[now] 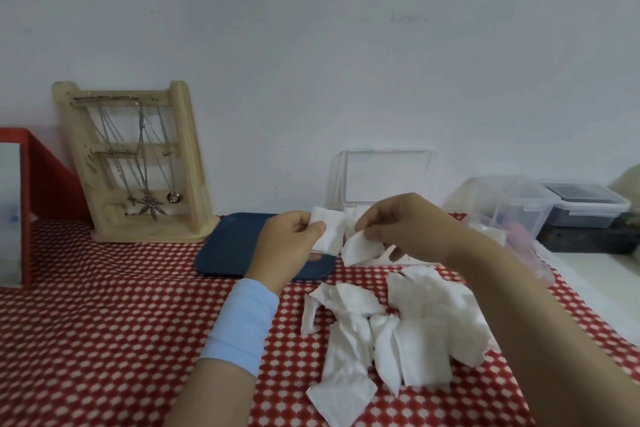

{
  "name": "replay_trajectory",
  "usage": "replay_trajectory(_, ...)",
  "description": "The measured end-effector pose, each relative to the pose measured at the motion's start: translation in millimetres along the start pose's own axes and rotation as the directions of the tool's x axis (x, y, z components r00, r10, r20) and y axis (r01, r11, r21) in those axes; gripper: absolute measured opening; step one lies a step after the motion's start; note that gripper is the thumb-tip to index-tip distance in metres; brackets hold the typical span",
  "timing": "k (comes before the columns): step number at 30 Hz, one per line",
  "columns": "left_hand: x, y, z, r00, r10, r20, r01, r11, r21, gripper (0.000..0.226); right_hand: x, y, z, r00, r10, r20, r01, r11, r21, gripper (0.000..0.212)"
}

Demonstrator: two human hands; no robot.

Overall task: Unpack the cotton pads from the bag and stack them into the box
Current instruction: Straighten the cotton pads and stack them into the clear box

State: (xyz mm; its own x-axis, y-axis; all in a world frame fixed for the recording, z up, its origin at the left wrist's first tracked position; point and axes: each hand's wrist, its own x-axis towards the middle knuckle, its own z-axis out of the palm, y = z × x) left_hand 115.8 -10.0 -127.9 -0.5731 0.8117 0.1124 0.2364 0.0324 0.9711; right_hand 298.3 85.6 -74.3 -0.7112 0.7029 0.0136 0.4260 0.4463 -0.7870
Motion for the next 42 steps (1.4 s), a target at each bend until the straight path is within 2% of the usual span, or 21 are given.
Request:
replay_trajectory(3,-1,2,4,0.999,0.015,-0.052,-0.015,1.0,0.013,0.012,-1,-1,-2,0.999,-0.037,-0.034,0.042,0.988,0.148,0.022)
replay_trajectory(5,-5,7,7,0.997,-0.059,0.047,0.064,0.991,-0.117,0.011,-1,-1,0,0.997,-0.066,-0.049,0.074,0.98,0.186,0.023)
replay_trajectory(8,-11,15,10,0.949,-0.152,0.276,0.249,0.9,-0.359,0.027,4,3,8,0.991,-0.09,-0.101,0.1,0.99,0.104,0.023)
replay_trajectory(10,-13,17,11,0.928,-0.138,0.346,0.252,0.917,-0.31,0.033,7,5,11,0.982,-0.094,-0.165,0.104,0.993,0.052,0.025)
replay_trajectory(13,-15,18,13,0.95,-0.103,0.295,0.164,0.967,-0.193,0.029,6,3,13,0.982,-0.073,-0.173,0.095,0.988,0.125,0.029)
replay_trajectory(16,-14,16,12,0.96,-0.109,0.256,0.177,0.949,-0.261,0.026,4,2,11,0.994,0.027,-0.108,0.002,0.967,0.256,0.034)
replay_trajectory(20,-10,11,10,0.955,-0.134,0.265,0.224,0.909,-0.351,0.025,6,5,10,0.989,0.125,-0.083,-0.08,0.906,0.415,0.016)
replay_trajectory(24,-7,9,8,0.956,-0.196,0.22,0.278,0.846,-0.455,0.021,8,6,9,0.98,0.149,-0.135,-0.068,0.879,0.471,0.007)
replay_trajectory(26,-7,7,7,0.967,-0.211,0.14,0.251,0.877,-0.41,0.019,7,5,6,0.977,0.134,-0.167,-0.039,0.878,0.477,0.006)
replay_trajectory(28,-8,6,8,0.971,-0.202,0.127,0.235,0.902,-0.361,0.018,4,1,3,0.988,0.087,-0.128,-0.011,0.863,0.506,0.009)
replay_trajectory(32,-13,11,13,0.95,-0.183,0.252,0.27,0.888,-0.372,0.017,-1,-7,10,0.998,0.029,-0.047,-0.004,0.893,0.449,0.003)
replay_trajectory(36,-13,11,14,0.936,-0.182,0.302,0.299,0.863,-0.407,0.024,0,-8,14,0.987,0.058,-0.152,-0.012,0.958,0.286,0.01)
replay_trajectory(42,-12,12,13,0.92,-0.185,0.344,0.331,0.838,-0.434,0.029,0,-10,15,0.977,0.035,-0.212,0.011,0.977,0.211,0.013)
